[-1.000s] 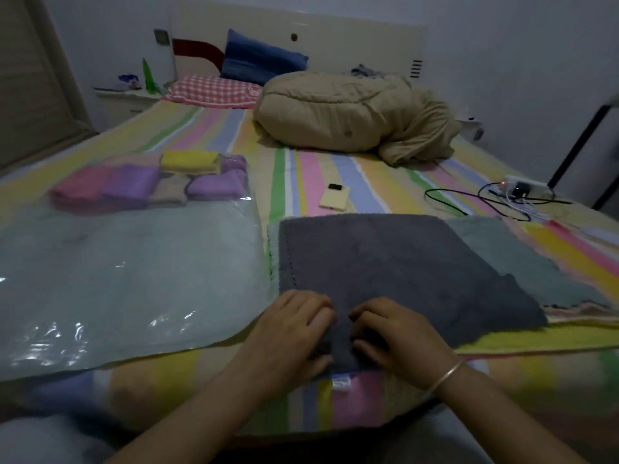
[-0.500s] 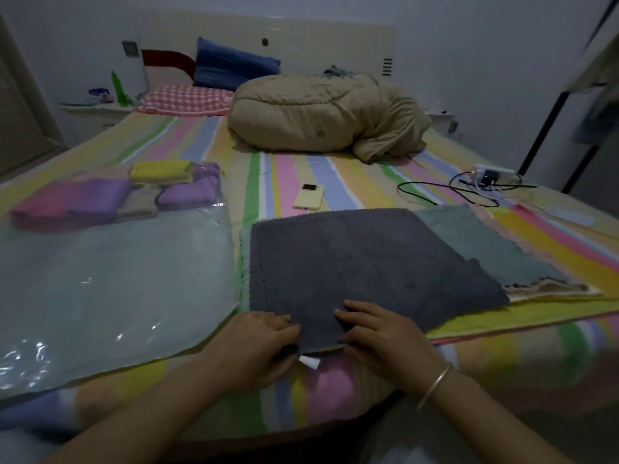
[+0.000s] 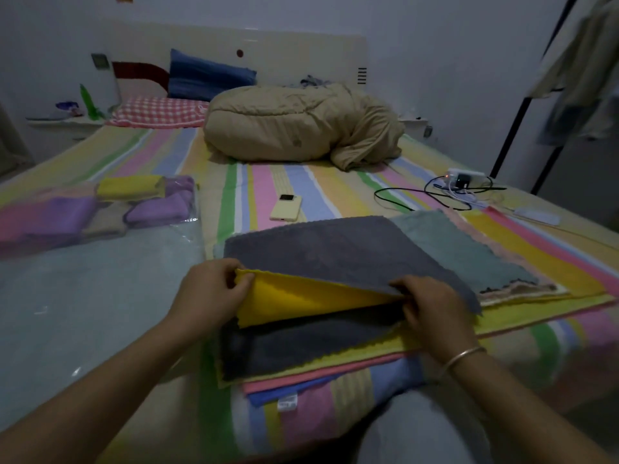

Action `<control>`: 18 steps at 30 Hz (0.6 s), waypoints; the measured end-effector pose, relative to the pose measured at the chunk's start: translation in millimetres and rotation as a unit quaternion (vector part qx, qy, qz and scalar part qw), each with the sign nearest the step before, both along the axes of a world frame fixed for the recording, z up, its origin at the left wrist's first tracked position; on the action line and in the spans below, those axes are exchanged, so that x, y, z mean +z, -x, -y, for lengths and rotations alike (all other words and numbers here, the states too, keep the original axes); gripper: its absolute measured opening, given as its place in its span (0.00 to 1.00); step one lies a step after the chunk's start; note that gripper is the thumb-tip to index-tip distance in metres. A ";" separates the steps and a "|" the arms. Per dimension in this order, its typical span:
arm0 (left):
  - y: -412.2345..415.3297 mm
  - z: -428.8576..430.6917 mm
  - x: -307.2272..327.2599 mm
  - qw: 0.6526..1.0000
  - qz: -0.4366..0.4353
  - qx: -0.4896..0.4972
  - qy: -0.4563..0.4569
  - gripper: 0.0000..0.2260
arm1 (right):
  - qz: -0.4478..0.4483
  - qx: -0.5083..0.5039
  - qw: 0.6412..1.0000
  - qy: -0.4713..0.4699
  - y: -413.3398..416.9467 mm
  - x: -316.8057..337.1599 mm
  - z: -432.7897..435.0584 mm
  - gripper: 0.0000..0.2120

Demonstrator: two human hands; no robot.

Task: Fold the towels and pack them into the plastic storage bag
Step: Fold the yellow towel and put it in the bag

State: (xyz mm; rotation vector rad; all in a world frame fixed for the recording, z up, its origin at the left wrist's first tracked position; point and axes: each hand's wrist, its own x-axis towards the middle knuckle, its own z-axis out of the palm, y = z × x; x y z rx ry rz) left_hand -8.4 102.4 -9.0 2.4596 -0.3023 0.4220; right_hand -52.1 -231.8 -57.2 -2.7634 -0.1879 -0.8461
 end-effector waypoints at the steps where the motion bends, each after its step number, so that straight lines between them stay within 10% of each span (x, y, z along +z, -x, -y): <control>1: -9.4 -1.8 -4.7 0.999 -0.034 0.012 0.038 0.10 | -0.006 -0.028 1.000 -0.009 -4.4 2.7 11.1 0.16; 9: -39.8 0.9 -26.6 0.911 -0.173 0.056 0.370 0.10 | -0.008 -0.113 0.963 -0.244 -35.2 22.0 79.8 0.06; 18: -34.9 6.1 5.1 0.954 -0.017 0.090 0.284 0.13 | 0.059 -0.018 0.909 -0.413 -41.7 42.4 77.4 0.15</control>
